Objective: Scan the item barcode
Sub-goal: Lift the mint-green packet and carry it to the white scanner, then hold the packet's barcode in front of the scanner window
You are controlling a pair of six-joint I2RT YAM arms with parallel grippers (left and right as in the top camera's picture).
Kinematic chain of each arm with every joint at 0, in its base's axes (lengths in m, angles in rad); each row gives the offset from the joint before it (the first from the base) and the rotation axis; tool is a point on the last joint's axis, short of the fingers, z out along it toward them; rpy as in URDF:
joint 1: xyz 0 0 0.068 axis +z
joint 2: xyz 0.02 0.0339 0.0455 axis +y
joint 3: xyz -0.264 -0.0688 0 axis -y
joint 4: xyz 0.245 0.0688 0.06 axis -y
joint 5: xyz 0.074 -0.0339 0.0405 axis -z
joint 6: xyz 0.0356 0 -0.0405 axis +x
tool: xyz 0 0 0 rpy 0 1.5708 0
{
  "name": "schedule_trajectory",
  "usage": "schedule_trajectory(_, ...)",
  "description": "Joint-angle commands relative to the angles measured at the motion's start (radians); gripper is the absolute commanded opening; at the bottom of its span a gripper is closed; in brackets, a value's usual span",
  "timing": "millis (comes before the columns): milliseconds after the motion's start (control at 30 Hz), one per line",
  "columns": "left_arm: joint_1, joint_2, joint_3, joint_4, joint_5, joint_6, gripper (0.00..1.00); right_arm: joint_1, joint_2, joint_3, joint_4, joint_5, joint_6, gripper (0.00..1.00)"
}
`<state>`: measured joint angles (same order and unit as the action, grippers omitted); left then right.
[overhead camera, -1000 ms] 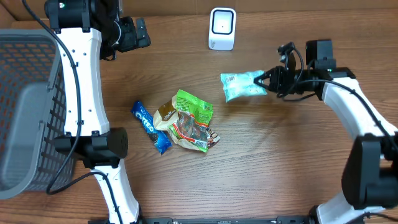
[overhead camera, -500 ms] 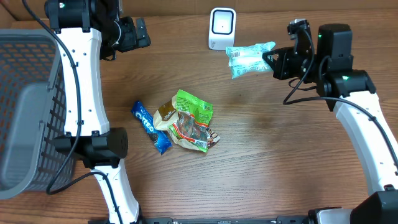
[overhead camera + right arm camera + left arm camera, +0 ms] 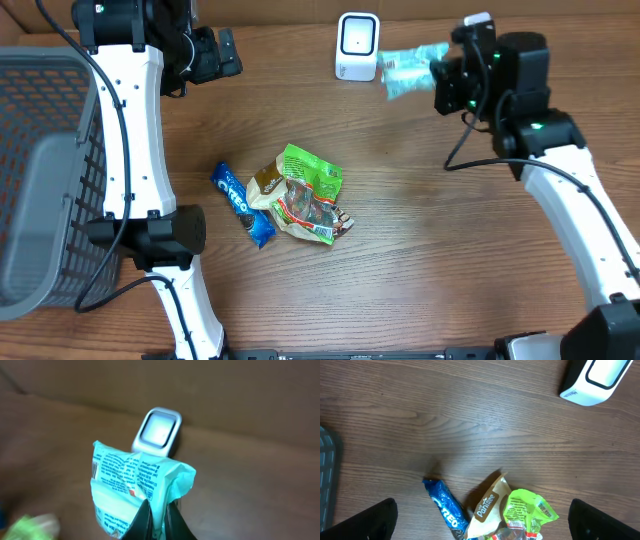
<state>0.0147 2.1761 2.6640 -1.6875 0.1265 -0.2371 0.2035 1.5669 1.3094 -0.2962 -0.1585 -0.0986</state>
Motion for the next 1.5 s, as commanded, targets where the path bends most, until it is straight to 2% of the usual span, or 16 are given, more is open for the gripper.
schedule_trajectory(0,-0.004,0.001,0.019,-0.002,-0.003,-0.014,1.0,0.061,0.036,0.027,0.085,0.251,-0.134,0.04)
schedule_trajectory(233,-0.004,0.001,0.019,-0.002,-0.003,-0.014,1.0,0.138,0.151,0.027,0.386,0.499,-0.357,0.04)
schedule_trajectory(800,-0.004,0.001,0.019,-0.002,-0.003,-0.014,1.0,0.16,0.505,0.028,1.015,0.488,-0.745,0.04)
schedule_trajectory(967,-0.004,0.001,0.019,-0.002,-0.003,-0.014,1.0,0.169,0.547,0.028,1.056,0.415,-0.824,0.04)
schedule_trajectory(1467,-0.004,0.001,0.019,-0.002,-0.003,-0.014,1.0,0.177,0.676,0.172,1.049,0.36,-0.809,0.04)
